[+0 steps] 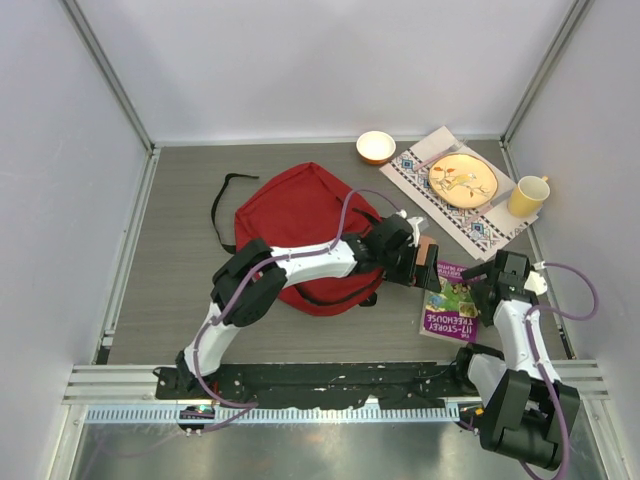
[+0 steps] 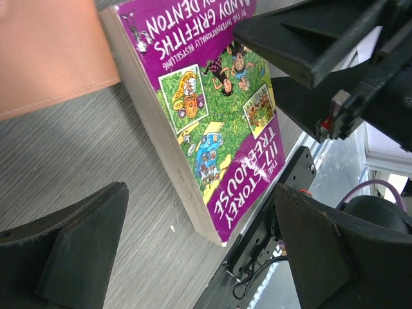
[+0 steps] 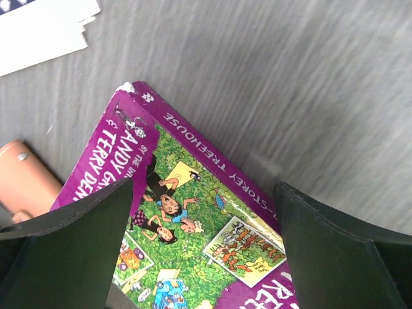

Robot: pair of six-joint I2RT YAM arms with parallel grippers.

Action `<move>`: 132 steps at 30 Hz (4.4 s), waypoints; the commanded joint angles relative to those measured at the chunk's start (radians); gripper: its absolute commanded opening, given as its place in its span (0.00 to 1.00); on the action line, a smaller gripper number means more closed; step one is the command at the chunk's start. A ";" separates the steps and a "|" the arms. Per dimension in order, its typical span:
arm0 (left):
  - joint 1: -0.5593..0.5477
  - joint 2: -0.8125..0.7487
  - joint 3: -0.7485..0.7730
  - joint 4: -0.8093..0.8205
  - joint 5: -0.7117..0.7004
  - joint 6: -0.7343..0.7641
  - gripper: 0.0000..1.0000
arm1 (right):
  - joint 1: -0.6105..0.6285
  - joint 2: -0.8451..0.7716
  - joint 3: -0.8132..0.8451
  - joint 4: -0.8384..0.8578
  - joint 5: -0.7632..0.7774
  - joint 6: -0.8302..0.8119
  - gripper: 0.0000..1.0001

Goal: Pack the student bag
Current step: Pick up the book from the center of the board.

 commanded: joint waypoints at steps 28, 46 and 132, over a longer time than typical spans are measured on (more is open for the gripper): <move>-0.033 0.070 0.102 0.188 0.167 -0.078 0.39 | 0.015 -0.031 -0.077 0.029 -0.269 -0.009 0.93; -0.037 0.101 0.123 0.237 0.217 -0.110 0.46 | 0.017 -0.034 -0.091 0.045 -0.283 0.001 0.92; 0.404 -0.796 -0.441 0.202 0.010 -0.037 1.00 | 0.434 0.202 0.145 1.494 -1.063 0.379 0.01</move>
